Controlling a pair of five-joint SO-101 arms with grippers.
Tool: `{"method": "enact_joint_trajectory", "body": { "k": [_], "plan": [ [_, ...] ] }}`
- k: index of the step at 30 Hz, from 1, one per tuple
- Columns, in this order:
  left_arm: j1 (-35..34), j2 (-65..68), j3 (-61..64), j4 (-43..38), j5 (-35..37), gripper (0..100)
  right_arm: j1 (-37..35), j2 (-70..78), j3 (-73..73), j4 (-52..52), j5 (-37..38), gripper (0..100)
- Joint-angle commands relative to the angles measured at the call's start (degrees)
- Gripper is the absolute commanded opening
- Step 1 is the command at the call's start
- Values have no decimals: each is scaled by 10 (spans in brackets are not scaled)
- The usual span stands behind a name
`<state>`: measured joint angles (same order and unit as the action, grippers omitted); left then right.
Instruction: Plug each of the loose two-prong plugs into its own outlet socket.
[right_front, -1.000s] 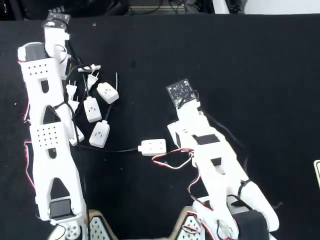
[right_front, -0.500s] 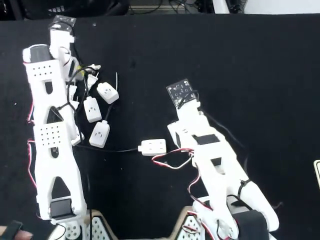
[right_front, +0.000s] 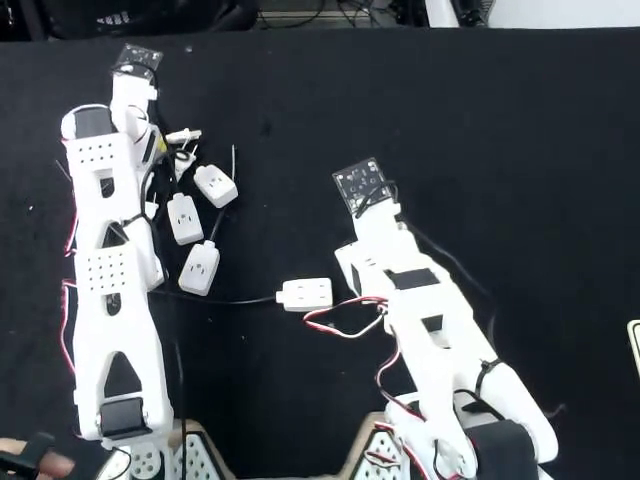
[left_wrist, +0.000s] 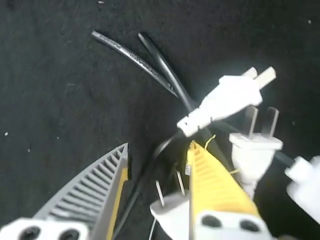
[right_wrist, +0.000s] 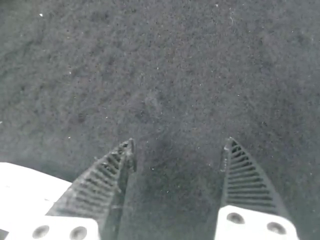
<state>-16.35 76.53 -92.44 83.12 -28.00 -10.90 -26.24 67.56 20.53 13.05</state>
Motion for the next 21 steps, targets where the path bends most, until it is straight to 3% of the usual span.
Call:
{"method": "enact_joint_trajectory", "body": {
  "k": [1, 3, 5, 21],
  "plan": [
    [-6, 4, -26, -25, -4, 184, 4, 1, 1, -14, -4, 266],
    [-7, 3, -26, -22, -2, 143, 4, 1, 1, -14, -4, 266],
    [-9, 0, -28, -13, -2, 21, 4, 1, 1, -14, -4, 266],
    [-15, -101, -28, 84, 46, 30, 4, 1, 1, -14, -4, 266]
  ]
}}
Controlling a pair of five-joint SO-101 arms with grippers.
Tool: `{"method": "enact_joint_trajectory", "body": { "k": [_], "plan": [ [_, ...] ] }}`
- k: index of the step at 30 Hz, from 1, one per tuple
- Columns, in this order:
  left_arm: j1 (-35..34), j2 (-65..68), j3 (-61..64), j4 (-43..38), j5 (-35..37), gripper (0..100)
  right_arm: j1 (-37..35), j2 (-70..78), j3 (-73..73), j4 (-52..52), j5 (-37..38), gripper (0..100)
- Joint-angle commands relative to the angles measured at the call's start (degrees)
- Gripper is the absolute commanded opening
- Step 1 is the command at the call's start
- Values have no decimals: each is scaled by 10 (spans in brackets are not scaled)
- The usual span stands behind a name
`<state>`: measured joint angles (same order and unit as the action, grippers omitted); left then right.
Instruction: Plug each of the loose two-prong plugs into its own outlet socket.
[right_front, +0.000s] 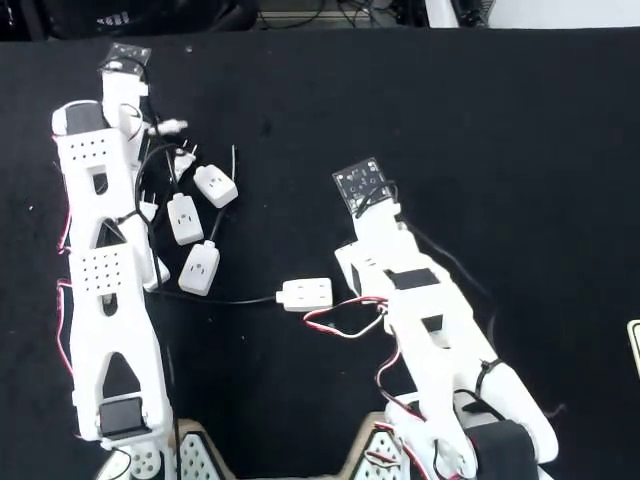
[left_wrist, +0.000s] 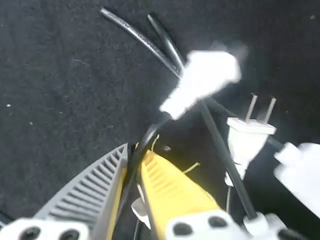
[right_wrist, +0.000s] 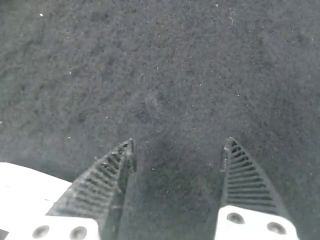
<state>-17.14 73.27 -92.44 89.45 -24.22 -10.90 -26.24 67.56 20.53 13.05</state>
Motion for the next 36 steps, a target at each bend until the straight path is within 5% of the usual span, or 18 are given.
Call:
{"method": "enact_joint_trajectory", "body": {
  "k": [1, 15, 26, 36],
  "plan": [
    [-7, -79, -28, 28, 8, 30, 5, 1, 1, -14, -4, 266],
    [-5, -135, -28, 114, 10, 30, 11, -2, 0, -14, -4, 266],
    [8, -182, -15, 117, 96, 30, 127, 0, -12, -65, -110, 266],
    [10, -409, 276, 115, 113, 30, 130, -1, -11, -74, -113, 266]
  ]
}}
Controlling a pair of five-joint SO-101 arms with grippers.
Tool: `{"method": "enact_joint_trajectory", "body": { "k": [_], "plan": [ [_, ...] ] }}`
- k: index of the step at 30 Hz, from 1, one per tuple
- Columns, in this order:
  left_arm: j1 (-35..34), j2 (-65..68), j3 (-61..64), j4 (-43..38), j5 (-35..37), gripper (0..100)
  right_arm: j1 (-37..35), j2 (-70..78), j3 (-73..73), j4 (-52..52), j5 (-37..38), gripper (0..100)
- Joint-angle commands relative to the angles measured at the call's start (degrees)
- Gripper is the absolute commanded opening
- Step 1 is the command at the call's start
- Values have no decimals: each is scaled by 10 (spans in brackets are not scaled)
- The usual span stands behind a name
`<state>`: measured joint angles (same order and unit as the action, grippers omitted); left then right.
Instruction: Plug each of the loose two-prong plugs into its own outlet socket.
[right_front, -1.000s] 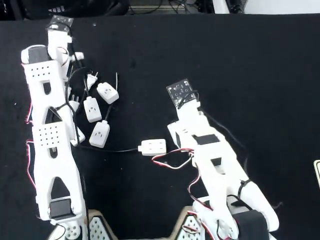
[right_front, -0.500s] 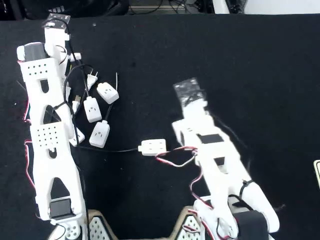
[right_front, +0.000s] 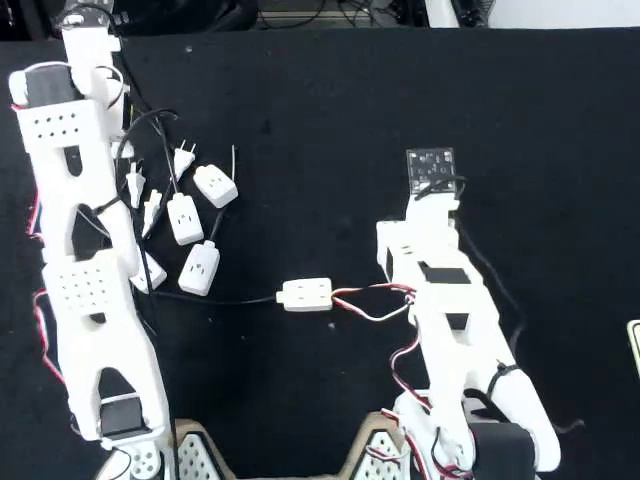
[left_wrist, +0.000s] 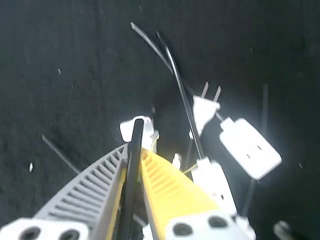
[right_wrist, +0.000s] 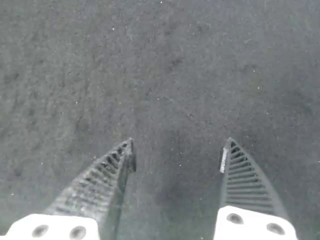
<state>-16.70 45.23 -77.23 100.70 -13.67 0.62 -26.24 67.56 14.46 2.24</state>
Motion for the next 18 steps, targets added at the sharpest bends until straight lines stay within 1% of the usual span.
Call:
{"method": "enact_joint_trajectory", "body": {
  "k": [1, 5, 9, 15, 16, 18],
  "plan": [
    [6, -151, 161, 2, 5, 30, 15, -1, -11, -13, -4, 266],
    [6, -239, 282, 1, 4, 30, 15, -2, -9, -13, -4, 266],
    [7, -321, 364, 1, 4, 30, 15, -2, -9, -13, -4, 266],
    [47, -431, 476, -1, 3, 30, 15, -3, -8, -11, -4, 266],
    [51, -443, 492, -7, 3, 30, 15, -3, -8, -11, -4, 266],
    [51, -457, 534, -47, 4, 31, 15, -3, -7, -10, -4, 266]
  ]
}}
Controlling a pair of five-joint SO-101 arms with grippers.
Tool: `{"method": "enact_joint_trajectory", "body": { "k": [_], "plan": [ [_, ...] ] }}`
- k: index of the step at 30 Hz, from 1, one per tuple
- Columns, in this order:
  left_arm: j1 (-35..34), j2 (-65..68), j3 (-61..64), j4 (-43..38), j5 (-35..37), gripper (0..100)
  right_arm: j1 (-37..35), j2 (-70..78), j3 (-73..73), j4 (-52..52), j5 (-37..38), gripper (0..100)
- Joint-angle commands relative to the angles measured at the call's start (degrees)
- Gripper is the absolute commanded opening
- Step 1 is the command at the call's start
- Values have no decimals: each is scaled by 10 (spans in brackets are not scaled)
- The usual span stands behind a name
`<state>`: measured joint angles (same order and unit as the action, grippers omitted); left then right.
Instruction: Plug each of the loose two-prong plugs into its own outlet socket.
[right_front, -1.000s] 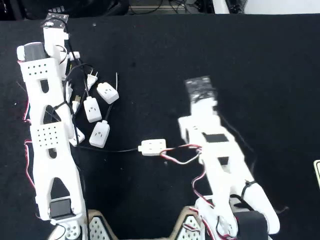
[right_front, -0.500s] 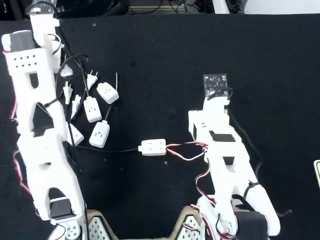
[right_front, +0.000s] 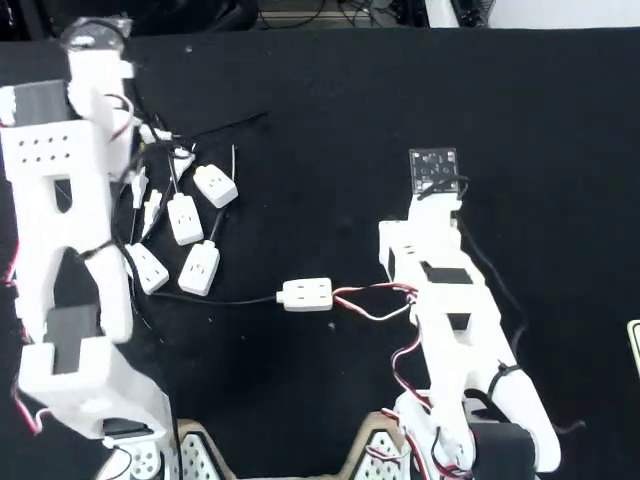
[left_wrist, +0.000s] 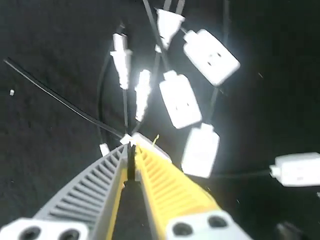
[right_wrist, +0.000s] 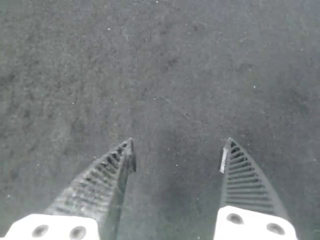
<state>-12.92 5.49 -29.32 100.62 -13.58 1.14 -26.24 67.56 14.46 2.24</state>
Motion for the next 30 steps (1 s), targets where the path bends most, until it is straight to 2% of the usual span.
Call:
{"method": "enact_joint_trajectory", "body": {
  "k": [1, 4, 8, 12, 16, 19, 26, 30],
  "plan": [
    [13, -60, 81, -72, 3, 33, 10, -3, -7, -10, -4, 266],
    [4, -59, 160, -143, 3, 45, 10, -2, -7, -10, -3, 266],
    [4, -36, 234, -279, 30, 176, 6, -2, -7, -10, -3, 266],
    [0, 5, 242, -392, 175, 270, 6, -1, -7, -10, -3, 266],
    [0, 55, 231, -496, 365, 277, 6, -1, -7, -10, -2, 266],
    [0, 108, 217, -570, 473, 278, 6, -1, -7, -10, -2, 266],
    [-10, 257, 71, -583, 603, 273, 6, 0, -7, -10, -1, 266],
    [-35, 343, -59, -531, 636, 273, 8, 0, -7, -10, -1, 266]
  ]
}}
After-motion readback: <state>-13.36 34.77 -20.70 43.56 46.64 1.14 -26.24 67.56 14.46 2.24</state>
